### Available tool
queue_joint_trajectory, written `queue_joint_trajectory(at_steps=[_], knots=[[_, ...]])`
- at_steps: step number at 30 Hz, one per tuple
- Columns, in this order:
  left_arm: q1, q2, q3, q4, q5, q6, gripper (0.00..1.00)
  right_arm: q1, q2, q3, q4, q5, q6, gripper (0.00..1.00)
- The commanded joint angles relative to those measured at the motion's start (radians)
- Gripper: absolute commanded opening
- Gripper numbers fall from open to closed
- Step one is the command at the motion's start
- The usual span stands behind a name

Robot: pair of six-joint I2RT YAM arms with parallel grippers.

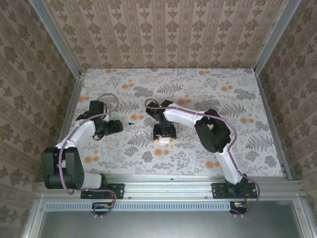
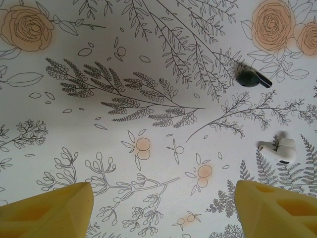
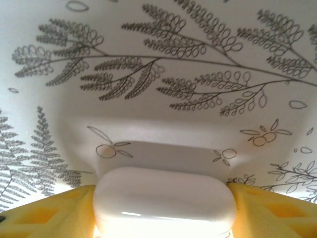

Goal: Insert wireless bluetooth earbuds into charging case

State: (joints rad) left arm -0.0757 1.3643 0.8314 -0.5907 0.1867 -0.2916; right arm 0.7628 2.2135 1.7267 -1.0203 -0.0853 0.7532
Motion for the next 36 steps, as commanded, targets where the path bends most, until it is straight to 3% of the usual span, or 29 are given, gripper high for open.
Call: queue_joint_trajectory(at_steps=[1,7,12,23,31,36], knots=[[0.008,-0.025,-0.01,-0.006,-0.004,0.015,0.74,-0.004,0.019,-0.013,0.001,0.029,-0.013,0.62],[-0.008,-0.074,-0.016,0.034,0.022,0.009,0.71,-0.014,-0.034,-0.079,0.064,0.039,-0.007,0.56],[-0.089,-0.173,-0.043,0.155,0.085,0.043,0.7,-0.032,-0.181,-0.21,0.2,0.038,0.031,0.55],[-0.35,-0.402,-0.287,0.694,0.193,0.187,0.63,-0.124,-0.62,-0.661,0.893,-0.106,0.17,0.53],[-0.51,-0.398,-0.398,0.965,0.26,0.393,0.59,-0.16,-0.775,-0.807,1.225,-0.208,0.167,0.53],[-0.551,-0.347,-0.387,1.036,0.26,0.425,0.57,-0.15,-0.865,-0.906,1.372,-0.227,0.167,0.53]])
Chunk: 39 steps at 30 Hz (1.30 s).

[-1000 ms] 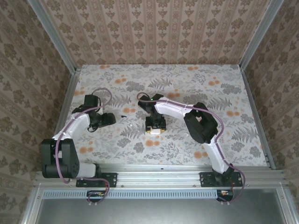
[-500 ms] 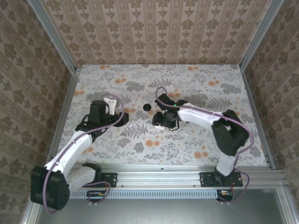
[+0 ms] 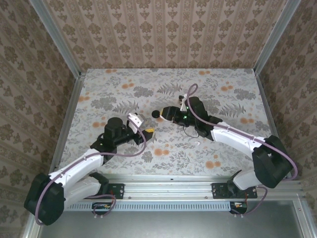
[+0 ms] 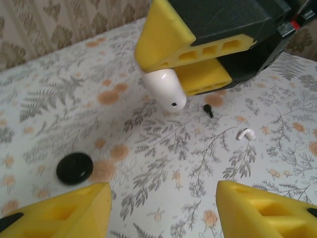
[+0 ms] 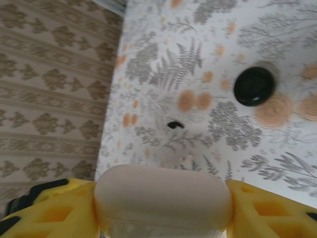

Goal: Insert wireless bluetooth earbuds into charging case

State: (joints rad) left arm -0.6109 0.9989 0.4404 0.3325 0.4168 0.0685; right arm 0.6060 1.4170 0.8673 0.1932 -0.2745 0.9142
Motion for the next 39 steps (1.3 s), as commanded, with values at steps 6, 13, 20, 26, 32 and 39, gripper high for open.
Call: queue_joint_trajectory(at_steps=[6,13,20,26,32,39], knots=[[-0.067,0.046,-0.002,0.246,-0.024,0.019,0.55,0.023,-0.141,-0.127,0.236,-0.032,0.034,0.53],[-0.101,0.067,0.012,0.308,-0.051,0.001,0.55,0.049,-0.143,-0.153,0.313,-0.035,0.07,0.54],[-0.105,0.084,0.018,0.366,-0.091,-0.042,0.54,0.072,-0.122,-0.151,0.35,-0.042,0.085,0.54],[-0.11,0.096,0.025,0.393,-0.113,-0.053,0.53,0.093,-0.098,-0.149,0.389,-0.034,0.1,0.54],[-0.112,0.103,0.034,0.407,-0.109,-0.061,0.53,0.104,-0.089,-0.15,0.393,-0.033,0.101,0.54],[-0.115,0.104,0.04,0.428,-0.109,-0.074,0.43,0.11,-0.083,-0.147,0.391,-0.031,0.101,0.54]])
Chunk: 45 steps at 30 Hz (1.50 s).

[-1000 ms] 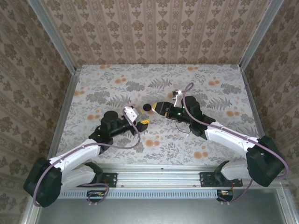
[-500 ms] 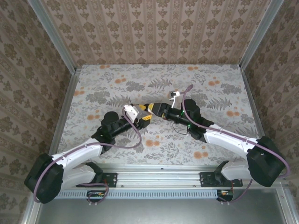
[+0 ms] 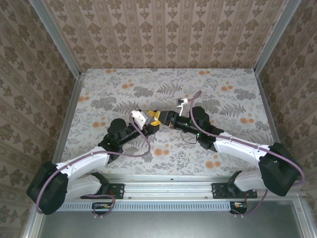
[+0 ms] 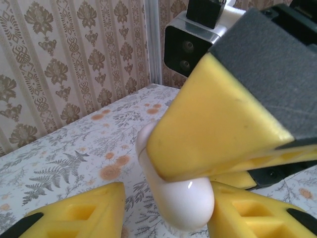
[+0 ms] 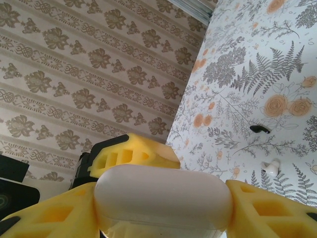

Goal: Insert wireless bluetooth earbuds into charging case

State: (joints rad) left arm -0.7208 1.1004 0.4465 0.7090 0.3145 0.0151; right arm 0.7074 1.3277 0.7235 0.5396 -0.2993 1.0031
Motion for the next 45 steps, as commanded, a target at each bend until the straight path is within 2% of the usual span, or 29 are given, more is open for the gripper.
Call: queue_joint_trajectory(at_steps=[1,8,15,16,19,21,26,31,35,39,45], knots=[[-0.005,0.003,0.035,0.051,-0.004,-0.02,0.41,0.01,0.008,-0.002,0.045,-0.006,0.012,0.54],[-0.01,-0.006,0.043,0.049,0.005,-0.032,0.32,0.016,0.01,0.0,0.03,-0.008,0.008,0.54],[-0.011,-0.008,0.049,0.036,0.015,-0.048,0.18,0.018,0.004,-0.001,0.015,-0.003,-0.01,0.56],[-0.008,-0.009,0.047,0.035,0.018,-0.055,0.17,0.017,-0.003,-0.002,0.005,0.002,-0.02,0.58],[0.016,-0.013,0.04,0.038,0.047,-0.088,0.16,0.003,-0.047,-0.029,-0.001,0.028,-0.064,0.77],[0.035,-0.015,0.032,0.049,0.081,-0.114,0.16,-0.023,-0.087,-0.037,-0.024,0.007,-0.121,0.8],[0.081,-0.023,0.04,0.033,0.205,-0.144,0.16,-0.125,-0.171,0.004,-0.174,-0.15,-0.387,0.82],[0.126,-0.027,0.055,0.039,0.362,-0.17,0.16,-0.227,-0.188,0.071,-0.319,-0.416,-0.711,0.74],[0.136,-0.013,0.087,0.039,0.479,-0.185,0.17,-0.258,-0.185,0.113,-0.452,-0.588,-1.021,0.71],[0.135,0.004,0.116,0.047,0.571,-0.18,0.16,-0.268,-0.151,0.204,-0.638,-0.649,-1.285,0.66],[0.135,0.018,0.153,0.021,0.649,-0.133,0.16,-0.268,-0.084,0.319,-0.824,-0.699,-1.511,0.6]])
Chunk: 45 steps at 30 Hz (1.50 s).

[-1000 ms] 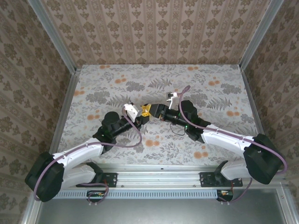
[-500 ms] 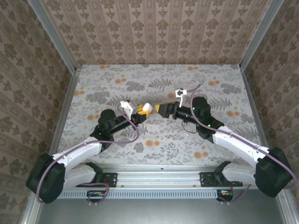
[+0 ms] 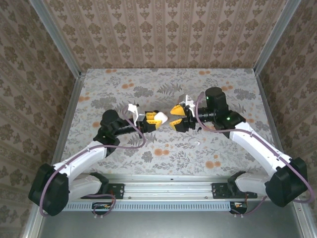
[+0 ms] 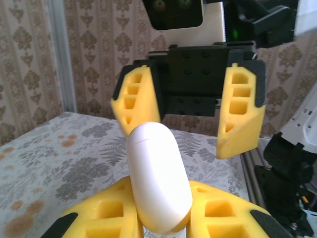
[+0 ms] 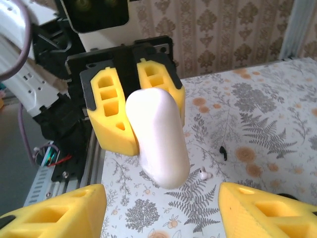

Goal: Insert wireless bluetooth earbuds into charging case

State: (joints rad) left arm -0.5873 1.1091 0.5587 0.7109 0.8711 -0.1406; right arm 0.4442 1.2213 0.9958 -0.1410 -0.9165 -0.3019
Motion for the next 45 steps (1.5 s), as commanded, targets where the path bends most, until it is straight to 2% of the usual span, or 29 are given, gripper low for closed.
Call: queue_joint_trajectory(at_steps=[1,8,14,23,27,32,33,38,41,45], knots=[[0.0,0.014,0.045,0.02,0.104,0.022,0.16,-0.006,0.032,0.059,-0.159,-0.092,-0.236,0.59],[-0.025,0.042,0.076,0.024,0.136,0.05,0.16,-0.001,0.067,0.101,-0.166,-0.154,-0.281,0.55],[-0.038,0.073,0.096,0.037,0.151,0.056,0.15,-0.001,0.067,0.113,-0.195,-0.192,-0.31,0.47],[-0.045,0.088,0.107,0.05,0.135,0.06,0.15,0.0,0.064,0.111,-0.229,-0.207,-0.346,0.22],[-0.044,0.092,0.111,0.03,0.113,0.075,0.21,-0.001,0.054,0.124,-0.285,-0.173,-0.384,0.15],[-0.043,0.082,0.125,-0.074,0.1,0.138,0.52,-0.001,0.025,0.122,-0.34,-0.066,-0.427,0.13],[-0.043,0.078,0.128,-0.1,0.099,0.15,0.54,0.0,0.02,0.121,-0.35,-0.034,-0.438,0.13],[-0.043,0.009,0.141,-0.316,0.05,0.309,0.59,-0.001,-0.009,0.143,-0.472,0.128,-0.535,0.11],[-0.047,-0.021,0.177,-0.53,0.015,0.46,0.59,0.006,-0.006,0.167,-0.547,0.238,-0.589,0.11],[-0.048,-0.031,0.199,-0.654,-0.027,0.557,0.59,0.044,0.015,0.203,-0.636,0.386,-0.655,0.11]])
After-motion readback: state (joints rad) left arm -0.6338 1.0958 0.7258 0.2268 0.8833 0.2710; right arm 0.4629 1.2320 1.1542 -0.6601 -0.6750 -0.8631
